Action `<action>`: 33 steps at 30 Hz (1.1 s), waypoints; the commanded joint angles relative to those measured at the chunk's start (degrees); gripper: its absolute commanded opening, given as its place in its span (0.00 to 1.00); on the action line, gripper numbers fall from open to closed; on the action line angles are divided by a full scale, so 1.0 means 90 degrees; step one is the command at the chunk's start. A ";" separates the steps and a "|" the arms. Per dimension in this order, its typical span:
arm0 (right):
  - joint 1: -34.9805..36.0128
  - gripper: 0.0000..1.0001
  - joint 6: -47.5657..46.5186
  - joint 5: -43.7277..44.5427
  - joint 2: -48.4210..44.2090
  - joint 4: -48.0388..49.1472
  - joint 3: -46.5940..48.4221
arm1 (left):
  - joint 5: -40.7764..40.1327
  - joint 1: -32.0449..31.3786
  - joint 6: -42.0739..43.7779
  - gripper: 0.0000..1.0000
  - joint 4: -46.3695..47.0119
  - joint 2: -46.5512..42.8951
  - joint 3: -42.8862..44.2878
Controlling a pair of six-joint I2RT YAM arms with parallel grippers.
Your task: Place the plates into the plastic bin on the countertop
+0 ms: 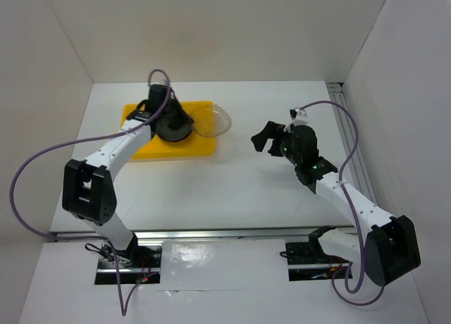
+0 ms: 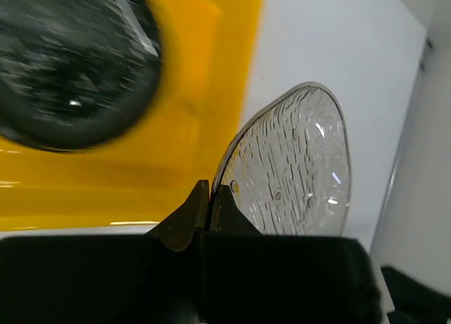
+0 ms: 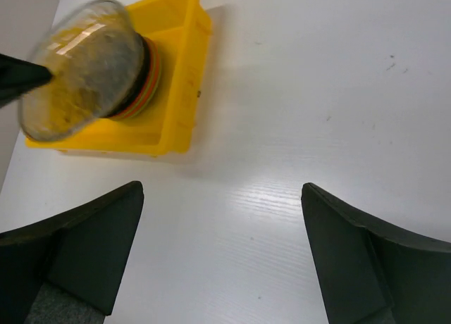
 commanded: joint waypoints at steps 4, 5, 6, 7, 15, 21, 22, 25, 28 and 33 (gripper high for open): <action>-0.0181 1.00 0.0323 -0.0010 -0.0449 0.0184 -0.1028 | -0.1297 0.1195 -0.0935 0.00 -0.0301 -0.1513 -0.0859; -0.0181 1.00 0.0324 -0.0077 -0.0517 0.0271 -0.1145 | -0.1297 0.1458 -0.1004 0.00 -0.0116 -0.1834 -0.1064; -0.0181 1.00 0.0420 -0.0136 -0.0518 0.0369 -0.1359 | -0.1239 0.1576 -0.1082 0.00 0.0331 -0.1963 -0.1463; -0.0181 1.00 0.0489 -0.0136 -0.0585 0.0428 -0.1468 | -0.1171 0.1694 -0.1083 0.00 0.0461 -0.2042 -0.1621; -0.0054 1.00 0.0558 -0.0205 -0.0850 0.0633 -0.1830 | -0.0117 0.2535 -0.1308 0.00 0.2121 -0.1633 -0.2560; 0.0063 1.00 0.0558 -0.0078 -0.0977 0.0692 -0.1957 | 0.0363 0.2477 -0.1045 0.00 0.2688 -0.0667 -0.2346; 0.0063 1.00 0.0500 -0.0020 -0.0977 0.0692 -0.1957 | 0.0363 0.2476 -0.0957 0.00 0.2689 -0.0598 -0.2288; 0.0063 1.00 0.0499 -0.0019 -0.0977 0.0692 -0.1957 | 0.0363 0.2340 -0.0761 0.00 0.2612 -0.0354 -0.2073; 0.0132 1.00 0.0499 -0.0077 -0.0850 0.0692 -0.1957 | 0.0499 0.2339 -0.0634 0.00 0.2542 -0.0130 -0.1935; 0.0278 1.00 0.0499 -0.0078 -0.0723 0.0819 -0.1957 | 0.0578 0.2339 -0.0517 0.00 0.2464 0.0095 -0.1585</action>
